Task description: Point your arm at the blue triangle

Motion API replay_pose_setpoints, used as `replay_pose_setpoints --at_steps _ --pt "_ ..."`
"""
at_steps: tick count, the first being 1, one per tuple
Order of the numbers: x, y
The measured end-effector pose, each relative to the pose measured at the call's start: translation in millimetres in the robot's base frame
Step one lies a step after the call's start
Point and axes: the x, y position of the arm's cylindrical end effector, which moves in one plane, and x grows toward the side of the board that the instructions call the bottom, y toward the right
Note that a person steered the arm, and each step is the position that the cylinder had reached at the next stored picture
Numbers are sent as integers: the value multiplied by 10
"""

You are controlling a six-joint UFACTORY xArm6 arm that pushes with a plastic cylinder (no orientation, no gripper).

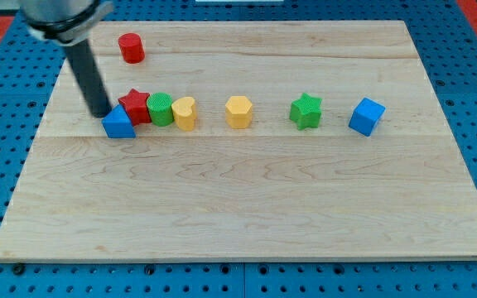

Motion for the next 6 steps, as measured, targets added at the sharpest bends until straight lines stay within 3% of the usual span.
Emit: replay_pose_setpoints --at_steps 1,2,3,6 --pt "699 -89" --pt "728 949" --pt "505 1148" --pt "234 191"
